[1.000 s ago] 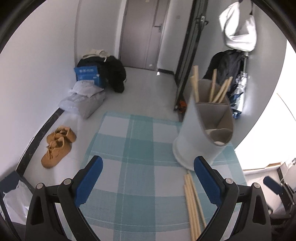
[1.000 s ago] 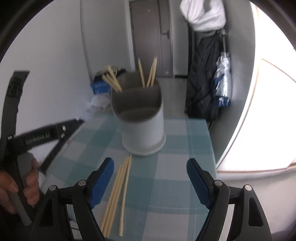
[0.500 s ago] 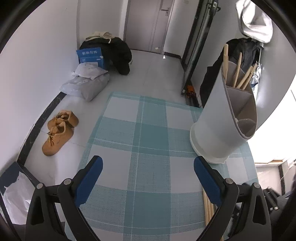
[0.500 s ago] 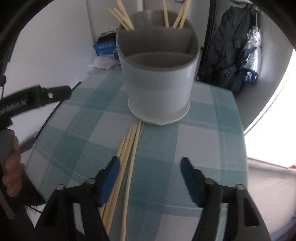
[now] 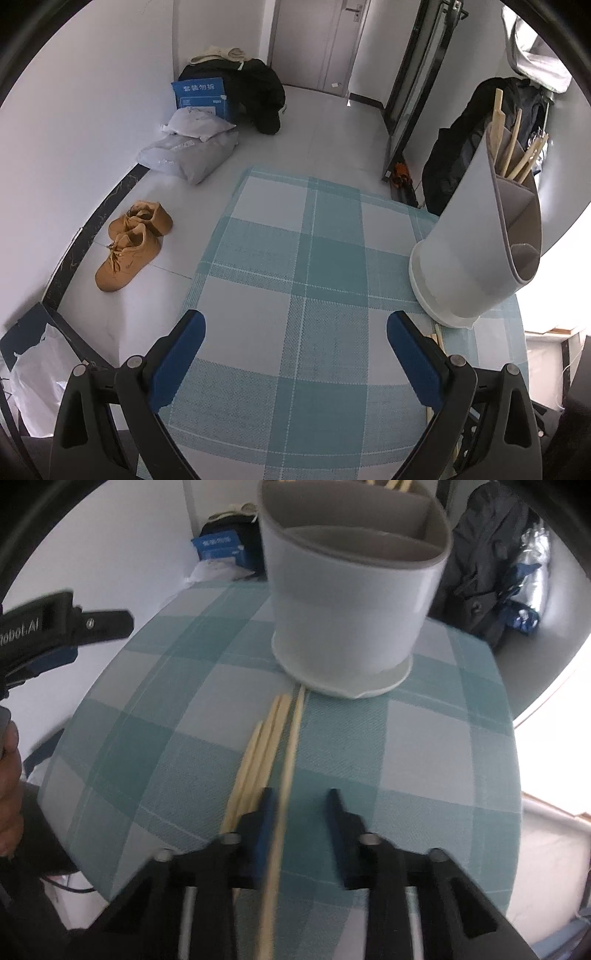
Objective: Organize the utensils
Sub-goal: 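Close the right gripper on a chopstick in the pile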
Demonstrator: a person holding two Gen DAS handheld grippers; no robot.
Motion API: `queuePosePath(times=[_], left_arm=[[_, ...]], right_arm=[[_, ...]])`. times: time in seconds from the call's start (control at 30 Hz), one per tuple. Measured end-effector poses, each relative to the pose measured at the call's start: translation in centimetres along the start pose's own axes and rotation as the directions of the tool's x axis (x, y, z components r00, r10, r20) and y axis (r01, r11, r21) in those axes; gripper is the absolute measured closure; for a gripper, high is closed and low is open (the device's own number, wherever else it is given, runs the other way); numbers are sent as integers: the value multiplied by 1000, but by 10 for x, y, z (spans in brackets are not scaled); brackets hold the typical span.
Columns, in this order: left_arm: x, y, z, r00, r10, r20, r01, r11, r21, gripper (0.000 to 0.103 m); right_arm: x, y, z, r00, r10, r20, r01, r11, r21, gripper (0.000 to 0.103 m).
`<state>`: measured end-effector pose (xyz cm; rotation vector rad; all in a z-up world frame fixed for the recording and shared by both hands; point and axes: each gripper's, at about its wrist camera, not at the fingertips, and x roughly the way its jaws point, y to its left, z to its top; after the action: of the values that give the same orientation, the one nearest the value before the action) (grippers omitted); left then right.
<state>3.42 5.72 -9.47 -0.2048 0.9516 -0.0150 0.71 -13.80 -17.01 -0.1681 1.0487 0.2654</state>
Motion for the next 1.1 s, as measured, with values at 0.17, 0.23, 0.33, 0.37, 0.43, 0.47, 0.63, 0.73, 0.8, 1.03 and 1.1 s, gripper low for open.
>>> queuePosePath(times=[0.17, 0.23, 0.33, 0.37, 0.43, 0.47, 0.63, 0.73, 0.8, 1.03, 1.1], left_arm=[[2, 3, 1, 1000, -7, -3, 7, 1000, -11, 7], [2, 5, 1, 1000, -7, -7, 7, 1000, -21, 7], [3, 8, 2, 1000, -17, -16, 17, 999, -41, 7], [3, 9, 2, 1000, -23, -19, 22, 999, -49, 7], [3, 11, 3, 999, -41, -19, 39, 997, -67, 7], [2, 12, 3, 999, -47, -16, 46, 996, -72, 7], [0, 14, 5, 999, -43, -2, 42, 995, -85, 7], [1, 14, 5, 999, -44, -4, 44, 995, -89, 7], [-1, 15, 6, 999, -35, 4, 35, 996, -88, 7], [-2, 22, 5, 1000, -26, 7, 27, 994, -110, 7], [0, 23, 5, 1000, -22, 0, 21, 993, -114, 7]], right_arm=[[-4, 3, -7, 1000, 27, -12, -27, 1000, -6, 98], [-8, 1, -12, 999, 41, -22, -41, 999, 0, 98], [-14, -1, -20, 997, 59, -47, -59, 998, 2, 98], [-18, -1, -26, 996, 63, -56, -63, 998, -1, 98], [-25, 1, -37, 997, 47, -64, -47, 999, -6, 98], [-27, 1, -41, 997, 47, -65, -47, 999, -5, 98], [-27, 5, -41, 998, 41, -52, -43, 999, -31, 93], [-18, 2, -21, 999, 39, -27, -39, 999, -32, 87], [-12, 2, -7, 999, 49, -22, -50, 999, -21, 86], [4, 14, 21, 1000, -16, -10, 16, 999, -42, 87], [8, 12, 27, 1000, -14, -7, 13, 999, -36, 87]])
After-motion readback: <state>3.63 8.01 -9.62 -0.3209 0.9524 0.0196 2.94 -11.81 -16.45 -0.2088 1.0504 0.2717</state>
